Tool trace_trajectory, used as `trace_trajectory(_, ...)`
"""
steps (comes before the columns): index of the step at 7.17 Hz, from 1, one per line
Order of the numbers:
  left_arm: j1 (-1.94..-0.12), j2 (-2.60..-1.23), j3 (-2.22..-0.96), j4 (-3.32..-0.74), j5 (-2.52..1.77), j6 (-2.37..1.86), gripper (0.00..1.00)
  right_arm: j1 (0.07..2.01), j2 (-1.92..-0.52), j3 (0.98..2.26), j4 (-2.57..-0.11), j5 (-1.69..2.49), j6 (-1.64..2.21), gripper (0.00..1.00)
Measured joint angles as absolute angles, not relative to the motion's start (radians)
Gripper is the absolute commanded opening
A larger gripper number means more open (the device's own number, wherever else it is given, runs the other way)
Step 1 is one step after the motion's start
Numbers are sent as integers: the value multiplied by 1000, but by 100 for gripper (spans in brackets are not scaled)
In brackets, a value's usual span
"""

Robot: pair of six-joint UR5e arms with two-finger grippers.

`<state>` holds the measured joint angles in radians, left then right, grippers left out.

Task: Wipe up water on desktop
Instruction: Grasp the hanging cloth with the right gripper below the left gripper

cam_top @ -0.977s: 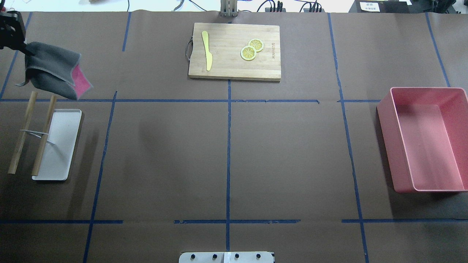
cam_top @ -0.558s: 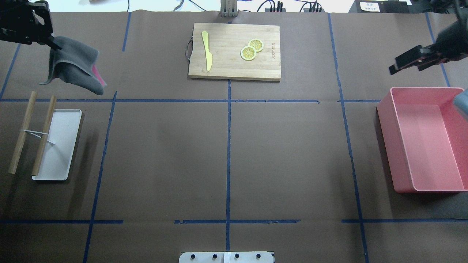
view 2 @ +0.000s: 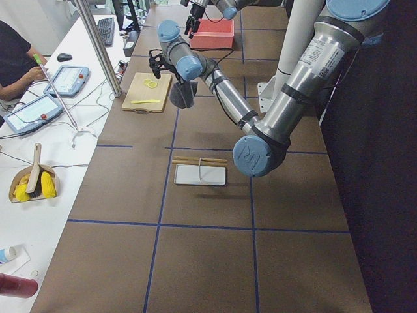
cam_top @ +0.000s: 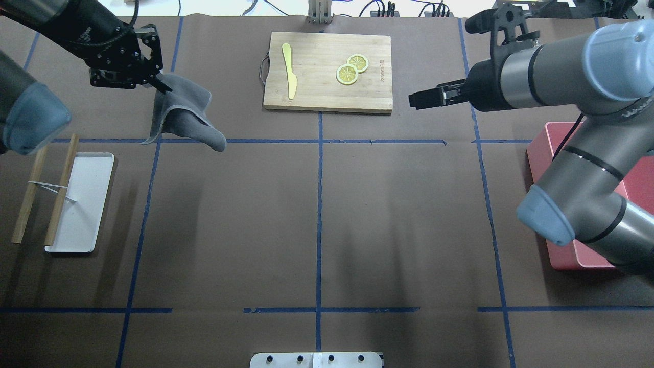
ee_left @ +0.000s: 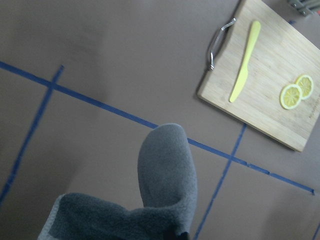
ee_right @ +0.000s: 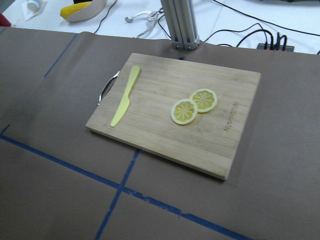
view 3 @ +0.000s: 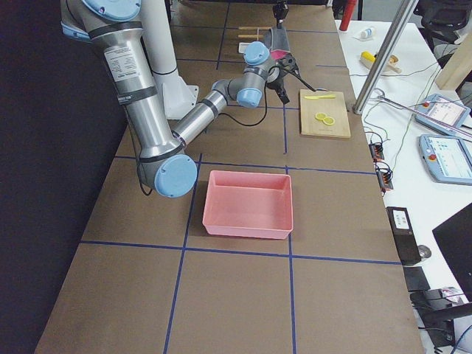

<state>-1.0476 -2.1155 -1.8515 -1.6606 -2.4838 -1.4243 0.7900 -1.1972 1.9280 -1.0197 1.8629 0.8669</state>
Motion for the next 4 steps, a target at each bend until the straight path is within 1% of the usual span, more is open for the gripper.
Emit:
trace_trajectory(2,-998,-2198,-1782,-1692,-2468,-1522,0,618,-1148,1953,-1005,1677,824,100)
trace_trajectory(4,-958,-2258,-1722,-1731,-2467,-1582,0,491,-1119,1954,-983,1564,773,100)
